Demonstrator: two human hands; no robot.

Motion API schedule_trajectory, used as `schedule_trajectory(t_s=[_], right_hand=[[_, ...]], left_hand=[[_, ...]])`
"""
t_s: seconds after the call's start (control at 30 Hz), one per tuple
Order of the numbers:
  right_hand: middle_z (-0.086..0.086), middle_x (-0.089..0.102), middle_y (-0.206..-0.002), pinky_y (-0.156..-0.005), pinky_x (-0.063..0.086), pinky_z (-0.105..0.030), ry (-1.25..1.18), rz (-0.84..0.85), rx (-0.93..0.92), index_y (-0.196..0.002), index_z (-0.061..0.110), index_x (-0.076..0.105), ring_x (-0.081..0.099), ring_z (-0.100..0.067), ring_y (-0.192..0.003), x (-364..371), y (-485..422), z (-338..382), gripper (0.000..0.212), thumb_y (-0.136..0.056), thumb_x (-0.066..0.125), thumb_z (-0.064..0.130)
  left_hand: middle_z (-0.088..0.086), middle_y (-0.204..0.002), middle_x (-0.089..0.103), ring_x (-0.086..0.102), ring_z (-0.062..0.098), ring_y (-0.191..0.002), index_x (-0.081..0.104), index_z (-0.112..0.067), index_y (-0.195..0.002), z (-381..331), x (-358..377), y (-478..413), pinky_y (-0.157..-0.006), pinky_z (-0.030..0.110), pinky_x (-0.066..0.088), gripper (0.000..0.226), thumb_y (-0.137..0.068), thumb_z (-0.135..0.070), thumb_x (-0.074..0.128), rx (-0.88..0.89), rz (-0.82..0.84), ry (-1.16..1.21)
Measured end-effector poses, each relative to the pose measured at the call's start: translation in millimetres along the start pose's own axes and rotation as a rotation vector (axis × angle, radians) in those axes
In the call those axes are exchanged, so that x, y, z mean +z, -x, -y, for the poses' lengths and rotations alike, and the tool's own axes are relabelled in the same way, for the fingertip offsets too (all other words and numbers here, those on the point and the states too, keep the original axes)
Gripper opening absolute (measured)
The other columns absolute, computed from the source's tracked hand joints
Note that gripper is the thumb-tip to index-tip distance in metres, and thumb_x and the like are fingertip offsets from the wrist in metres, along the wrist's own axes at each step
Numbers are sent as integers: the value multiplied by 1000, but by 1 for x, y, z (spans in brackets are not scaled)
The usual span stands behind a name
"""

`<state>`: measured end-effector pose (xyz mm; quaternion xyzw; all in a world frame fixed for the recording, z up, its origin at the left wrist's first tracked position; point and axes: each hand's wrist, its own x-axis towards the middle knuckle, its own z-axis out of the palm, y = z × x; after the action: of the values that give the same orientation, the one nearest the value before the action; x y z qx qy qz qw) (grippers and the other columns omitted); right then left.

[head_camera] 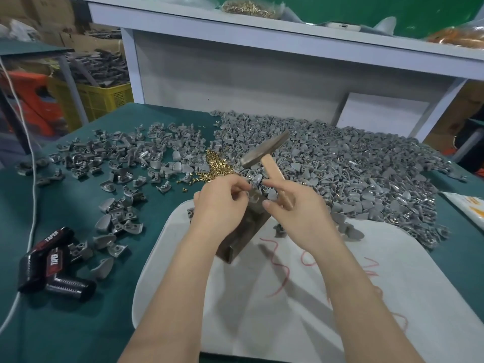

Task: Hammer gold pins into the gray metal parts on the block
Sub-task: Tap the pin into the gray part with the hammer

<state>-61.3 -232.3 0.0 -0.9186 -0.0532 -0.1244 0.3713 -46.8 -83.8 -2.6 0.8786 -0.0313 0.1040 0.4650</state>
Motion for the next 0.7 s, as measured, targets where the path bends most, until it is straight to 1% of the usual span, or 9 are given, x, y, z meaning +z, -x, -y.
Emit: schedule_trajectory(t_s=[0.1, 0.2, 0.27, 0.4, 0.47, 0.53, 0.6, 0.67, 0.7], right_hand=[[6, 67, -101, -81, 48, -30, 51, 8, 34, -104, 38, 68, 60, -13, -93, 7, 0, 3, 23, -83, 68, 30], [7, 70, -100, -80, 48, -28, 56, 7, 66, -95, 32, 71, 63, -13, -95, 14, 0, 4, 11, -84, 67, 30], [7, 69, -101, -73, 44, -25, 115, -10, 69, -96, 30, 71, 62, -16, -93, 17, 1, 4, 12, -86, 64, 32], [1, 68, -97, -65, 40, -27, 206, -42, 47, -92, 29, 72, 61, -23, -89, 17, 3, 7, 13, -88, 61, 34], [-1, 68, -95, -66, 43, -29, 207, -50, 35, -92, 27, 72, 61, -25, -89, 17, 3, 6, 13, -88, 60, 32], [-2, 69, -99, -71, 47, -32, 212, -46, 41, -97, 27, 71, 61, -27, -93, 17, 3, 6, 16, -88, 58, 28], [-2, 69, -102, -73, 49, -32, 211, -48, 48, -100, 27, 71, 62, -28, -96, 17, 4, 5, 19, -88, 57, 27], [0, 69, -99, -70, 47, -31, 200, -54, 56, -98, 30, 71, 62, -26, -92, 17, 4, 4, 17, -88, 58, 29], [1, 69, -97, -68, 46, -30, 196, -53, 59, -97, 31, 71, 61, -25, -90, 17, 4, 4, 16, -88, 58, 31]], left_hand=[[-6, -92, 69, 61, 20, -98, 59, -36, -76, 3, 2, 0, -99, 41, 42, 29, -89, -11, 53, -1, 21, -33], [-4, -96, 69, 62, 19, -97, 64, -29, -88, 6, 5, -2, -95, 39, 47, 23, -90, -9, 53, 13, 15, -11], [-5, -92, 67, 62, 15, -93, 62, -23, -92, 5, 8, -2, -92, 37, 50, 16, -89, -9, 57, 28, 1, 44], [-5, -91, 66, 64, 13, -93, 59, -21, -89, 4, 9, -2, -91, 30, 51, 15, -87, -6, 60, 51, 18, 101], [-4, -94, 66, 64, 13, -97, 63, -19, -95, 3, 9, -1, -93, 27, 50, 17, -86, -5, 60, 58, 69, 104], [-1, -99, 69, 63, 14, -99, 67, -17, -105, 2, 8, 0, -94, 32, 49, 23, -86, -8, 60, 89, 128, 56], [1, -95, 70, 63, 16, -91, 68, -19, -109, 1, 8, 2, -85, 31, 50, 28, -85, -9, 57, 140, 181, -25], [3, -77, 66, 57, 15, -71, 70, -22, -103, 1, 7, 3, -69, 28, 45, 30, -84, -7, 52, 188, 231, -101], [4, -74, 63, 54, 16, -68, 70, -22, -102, 1, 7, 3, -66, 28, 42, 31, -84, -5, 51, 202, 240, -122]])
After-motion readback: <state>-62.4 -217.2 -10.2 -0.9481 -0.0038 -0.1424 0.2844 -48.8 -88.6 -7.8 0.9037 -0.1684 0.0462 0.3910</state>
